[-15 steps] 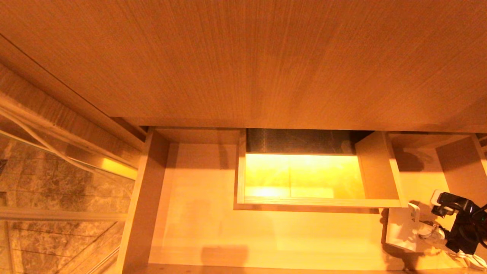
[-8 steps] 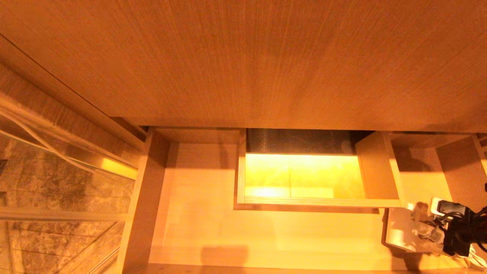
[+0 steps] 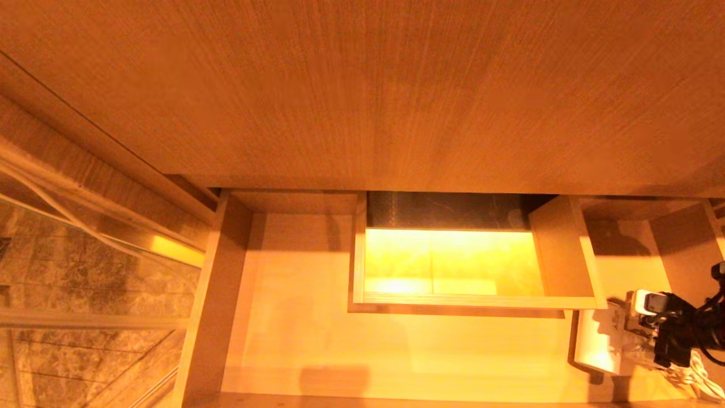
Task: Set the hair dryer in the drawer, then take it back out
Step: Take the hairdryer out
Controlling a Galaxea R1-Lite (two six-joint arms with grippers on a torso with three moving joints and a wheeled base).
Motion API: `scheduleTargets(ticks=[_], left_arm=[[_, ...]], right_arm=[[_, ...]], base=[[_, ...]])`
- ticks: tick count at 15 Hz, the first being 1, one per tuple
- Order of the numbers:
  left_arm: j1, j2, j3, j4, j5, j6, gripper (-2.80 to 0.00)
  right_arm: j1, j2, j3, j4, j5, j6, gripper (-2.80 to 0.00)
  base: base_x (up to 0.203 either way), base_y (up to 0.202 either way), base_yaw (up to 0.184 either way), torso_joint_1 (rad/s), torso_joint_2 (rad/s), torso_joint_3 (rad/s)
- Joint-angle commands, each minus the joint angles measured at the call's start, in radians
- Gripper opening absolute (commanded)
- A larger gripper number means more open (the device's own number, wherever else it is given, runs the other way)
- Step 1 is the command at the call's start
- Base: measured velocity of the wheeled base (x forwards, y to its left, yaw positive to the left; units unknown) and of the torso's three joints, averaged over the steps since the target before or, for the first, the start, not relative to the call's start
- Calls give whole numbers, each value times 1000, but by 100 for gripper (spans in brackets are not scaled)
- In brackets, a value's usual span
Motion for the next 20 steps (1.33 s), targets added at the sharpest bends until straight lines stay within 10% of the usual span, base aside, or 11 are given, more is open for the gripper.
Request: scheduleTargets(ticks=[1, 8, 9, 20], left_arm=[[0, 0, 2, 0, 0, 0, -280], [0, 0, 2, 0, 0, 0, -280], [0, 0, 2, 0, 0, 0, -280], [0, 0, 2, 0, 0, 0, -280]], right_arm=[[-2, 53, -33, 4, 2, -20, 0], [-4, 94, -90, 32, -2, -22, 0], [-3, 95, -84, 32, -2, -22, -280], [-13, -9, -96, 147, -6, -13, -280]], base=[[0, 0, 0, 0, 0, 0], [0, 0, 0, 0, 0, 0], [0, 0, 0, 0, 0, 0], [0, 0, 0, 0, 0, 0]])
